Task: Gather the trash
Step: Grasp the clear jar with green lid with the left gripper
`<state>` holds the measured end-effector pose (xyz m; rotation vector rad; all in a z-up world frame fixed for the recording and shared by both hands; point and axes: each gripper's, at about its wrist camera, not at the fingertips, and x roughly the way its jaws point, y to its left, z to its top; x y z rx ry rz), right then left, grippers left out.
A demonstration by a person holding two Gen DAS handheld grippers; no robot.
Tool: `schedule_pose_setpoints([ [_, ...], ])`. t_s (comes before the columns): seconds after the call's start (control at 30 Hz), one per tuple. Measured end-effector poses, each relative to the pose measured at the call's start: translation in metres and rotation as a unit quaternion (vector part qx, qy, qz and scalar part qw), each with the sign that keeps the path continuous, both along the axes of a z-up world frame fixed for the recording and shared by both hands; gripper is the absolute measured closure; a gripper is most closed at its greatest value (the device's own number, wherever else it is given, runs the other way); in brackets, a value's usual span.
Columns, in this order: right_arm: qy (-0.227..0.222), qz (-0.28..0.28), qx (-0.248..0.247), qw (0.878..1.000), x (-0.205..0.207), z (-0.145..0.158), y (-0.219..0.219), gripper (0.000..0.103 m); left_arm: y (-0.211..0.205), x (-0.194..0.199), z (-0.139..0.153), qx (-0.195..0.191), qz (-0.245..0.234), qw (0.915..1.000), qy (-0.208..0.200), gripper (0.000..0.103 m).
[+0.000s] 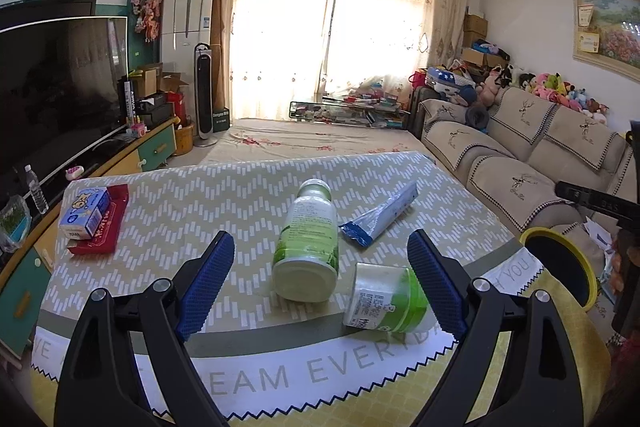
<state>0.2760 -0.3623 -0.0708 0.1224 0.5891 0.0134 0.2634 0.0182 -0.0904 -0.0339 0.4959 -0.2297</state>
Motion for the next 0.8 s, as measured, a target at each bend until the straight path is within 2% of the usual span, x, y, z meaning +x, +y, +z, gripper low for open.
schedule_pose_setpoints([
  [0.1,-0.019,0.028,-0.012,0.999,0.011,0.002,0.033,0.042,-0.006,0.002,-0.004,-0.005,-0.027,0.9995,0.015,0.016],
  [0.2,-0.044,0.026,-0.025,0.998,0.009,-0.003,0.049,0.04,-0.019,0.005,-0.012,-0.006,-0.064,0.9971,0.041,0.016],
  [0.27,-0.042,0.018,-0.031,0.998,0.008,-0.01,0.049,0.039,-0.03,0.006,-0.019,0.005,-0.081,0.9952,0.055,0.016],
  [0.4,-0.026,0.002,-0.009,1.0,0.012,-0.017,0.036,0.038,-0.054,0.008,-0.032,0.04,-0.111,0.9903,0.073,0.016],
  [0.5,-0.029,0.002,-0.002,1.0,0.011,-0.017,0.032,0.037,-0.064,0.012,-0.039,0.056,-0.111,0.9887,0.084,0.016],
  [0.8,-0.032,0.02,-0.01,0.999,0.008,-0.016,0.044,0.036,-0.054,0.033,-0.049,0.011,-0.111,0.986,0.124,0.016],
])
